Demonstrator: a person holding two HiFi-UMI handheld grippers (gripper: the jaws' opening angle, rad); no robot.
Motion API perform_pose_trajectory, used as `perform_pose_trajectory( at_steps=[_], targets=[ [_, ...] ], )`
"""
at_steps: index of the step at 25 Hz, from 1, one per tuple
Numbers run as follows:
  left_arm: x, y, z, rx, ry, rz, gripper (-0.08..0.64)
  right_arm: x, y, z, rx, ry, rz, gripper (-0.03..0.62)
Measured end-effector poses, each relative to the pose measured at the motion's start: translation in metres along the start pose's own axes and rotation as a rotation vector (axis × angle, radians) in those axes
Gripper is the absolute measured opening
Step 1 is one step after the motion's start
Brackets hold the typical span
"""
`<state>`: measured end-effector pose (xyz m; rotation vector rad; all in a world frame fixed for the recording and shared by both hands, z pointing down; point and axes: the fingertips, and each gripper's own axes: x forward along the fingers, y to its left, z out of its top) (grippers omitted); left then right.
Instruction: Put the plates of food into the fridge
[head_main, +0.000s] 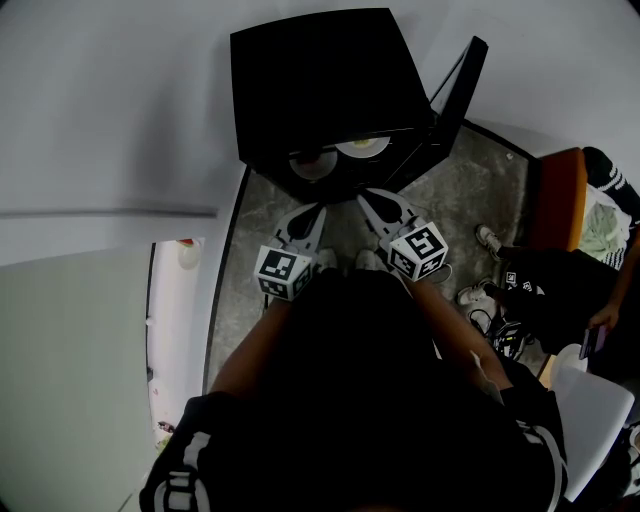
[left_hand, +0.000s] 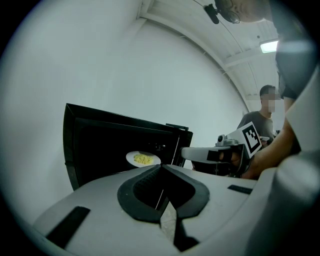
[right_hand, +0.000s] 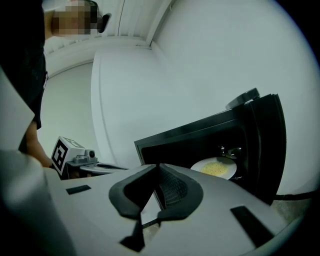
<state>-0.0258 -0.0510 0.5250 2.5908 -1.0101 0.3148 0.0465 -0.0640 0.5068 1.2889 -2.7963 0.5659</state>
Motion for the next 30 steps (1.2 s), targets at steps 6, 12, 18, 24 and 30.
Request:
perform_pose_trajectory(
  at_steps=[6,12,18,24,30],
  targets=[
    [0.002,-0.002,0.000,-0.001,0.002,-0.001,0.020,-0.005,0.002,0.002,-0.020,0.011,-0.003,0.034],
    [0.000,-0.003,0.004,0.004,-0.006,0.002,0.020,-0.007,0.003,0.007,-0.028,0.000,-0.004,0.033],
    [0.001,-0.005,0.004,0.000,-0.006,0.003,0.021,-0.011,0.002,0.006,-0.027,0.003,-0.006,0.032],
    [0.003,-0.007,0.005,0.008,-0.006,-0.005,0.021,-0.012,0.001,0.007,-0.015,-0.004,-0.014,0.032],
    [0.003,-0.005,0.007,0.012,-0.012,-0.007,0.020,-0.010,0.003,0.006,-0.023,0.000,-0.005,0.032]
  ],
)
